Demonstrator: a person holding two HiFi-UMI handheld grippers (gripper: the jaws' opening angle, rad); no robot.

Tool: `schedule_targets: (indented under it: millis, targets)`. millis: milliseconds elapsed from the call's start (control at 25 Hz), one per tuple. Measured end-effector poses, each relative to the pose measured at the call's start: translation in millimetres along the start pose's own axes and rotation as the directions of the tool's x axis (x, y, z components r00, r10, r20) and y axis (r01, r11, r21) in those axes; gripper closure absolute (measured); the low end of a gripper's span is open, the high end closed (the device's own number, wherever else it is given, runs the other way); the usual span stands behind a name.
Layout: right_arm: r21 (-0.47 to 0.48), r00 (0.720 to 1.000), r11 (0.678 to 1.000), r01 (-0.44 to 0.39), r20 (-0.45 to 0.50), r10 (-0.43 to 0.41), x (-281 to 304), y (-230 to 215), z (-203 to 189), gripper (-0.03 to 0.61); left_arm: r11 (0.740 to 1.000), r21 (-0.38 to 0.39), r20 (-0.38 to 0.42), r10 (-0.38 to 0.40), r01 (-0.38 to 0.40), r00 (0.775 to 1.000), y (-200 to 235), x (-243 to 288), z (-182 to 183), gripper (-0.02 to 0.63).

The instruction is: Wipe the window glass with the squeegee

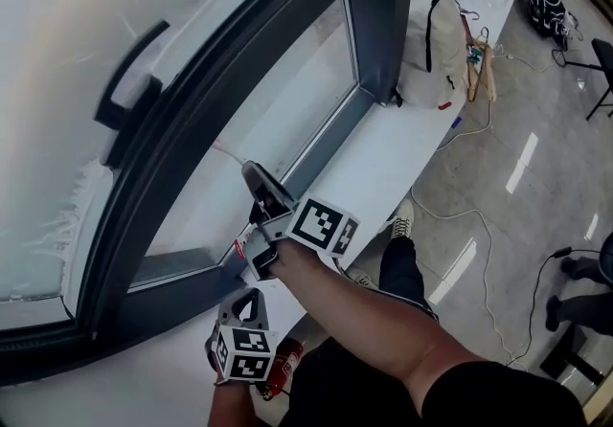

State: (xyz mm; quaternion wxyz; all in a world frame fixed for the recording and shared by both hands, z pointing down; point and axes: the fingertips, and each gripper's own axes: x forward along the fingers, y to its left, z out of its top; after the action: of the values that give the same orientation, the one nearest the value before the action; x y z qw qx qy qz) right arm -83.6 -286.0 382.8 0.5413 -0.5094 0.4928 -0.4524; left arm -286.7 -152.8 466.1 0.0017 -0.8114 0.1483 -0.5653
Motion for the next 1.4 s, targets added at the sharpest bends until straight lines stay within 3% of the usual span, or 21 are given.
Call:
schedule_targets:
  millis: [320, 640, 760, 880, 1160, 1400]
  targets:
    - [0.014, 0.999, 1.0, -0.006, -0.054, 0.007, 0, -6, -20, 0.486, 1.0, -0.006, -0.021, 0.011, -0.011, 1.0, 3, 3, -1, 0.614]
    - [0.026, 0.996, 0.997, -0.072, -0.048, 0.074, -11, -11, 5, 0.486, 1.0, 0.011, -0.009, -0.008, 0.008, 1.0, -5, 15, 25, 0.614]
    - [0.008, 0.998, 0.998, -0.064, -0.005, 0.064, -27, -28, 46, 0.486, 0.999, 0.032, 0.015, -0.033, 0.032, 0.999, -10, 27, 47, 0.614]
    - [-0.031, 0.995, 0.999, -0.027, 0.095, 0.03, -43, -55, 110, 0.486, 0.997, 0.046, 0.033, -0.066, 0.065, 0.997, -17, 44, 72, 0.614]
    - [-0.048, 0.946, 0.999, 0.025, 0.324, -0.008, -49, -99, 250, 0.486, 0.988, 0.095, 0.028, -0.127, 0.124, 0.991, -35, 79, 133, 0.614]
    - [-0.07, 0.912, 0.996, 0.046, 0.409, -0.013, -20, -114, 332, 0.486, 0.986, 0.112, 0.026, -0.126, 0.123, 0.992, -27, 93, 175, 0.614]
